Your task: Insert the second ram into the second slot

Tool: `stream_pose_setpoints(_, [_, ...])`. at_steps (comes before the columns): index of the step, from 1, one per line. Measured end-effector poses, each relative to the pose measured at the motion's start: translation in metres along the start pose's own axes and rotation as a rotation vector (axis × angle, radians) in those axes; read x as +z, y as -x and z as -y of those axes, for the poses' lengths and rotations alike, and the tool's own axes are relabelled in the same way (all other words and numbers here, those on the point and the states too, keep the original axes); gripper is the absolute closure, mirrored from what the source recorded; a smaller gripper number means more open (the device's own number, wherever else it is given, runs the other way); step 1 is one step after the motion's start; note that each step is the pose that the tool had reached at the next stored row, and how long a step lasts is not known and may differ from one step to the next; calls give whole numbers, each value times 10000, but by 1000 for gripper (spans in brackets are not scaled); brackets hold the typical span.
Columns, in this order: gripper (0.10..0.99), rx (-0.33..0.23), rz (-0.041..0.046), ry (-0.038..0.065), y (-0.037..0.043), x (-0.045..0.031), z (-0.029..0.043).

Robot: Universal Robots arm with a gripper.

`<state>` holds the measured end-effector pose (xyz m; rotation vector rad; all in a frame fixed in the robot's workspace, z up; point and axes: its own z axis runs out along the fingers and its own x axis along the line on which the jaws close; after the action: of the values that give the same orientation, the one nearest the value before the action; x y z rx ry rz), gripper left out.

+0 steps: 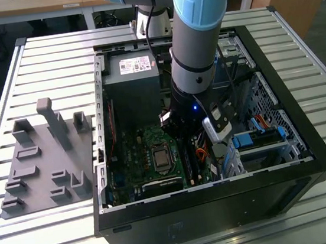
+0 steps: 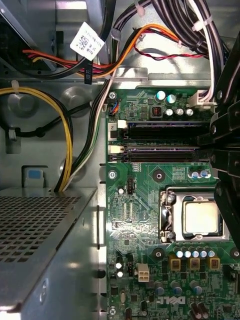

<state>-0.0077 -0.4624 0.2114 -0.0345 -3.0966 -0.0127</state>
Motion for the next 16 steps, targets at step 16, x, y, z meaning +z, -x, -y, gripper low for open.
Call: stream_pose_setpoints(16, [875, 8, 0, -4, -1, -19, 0])
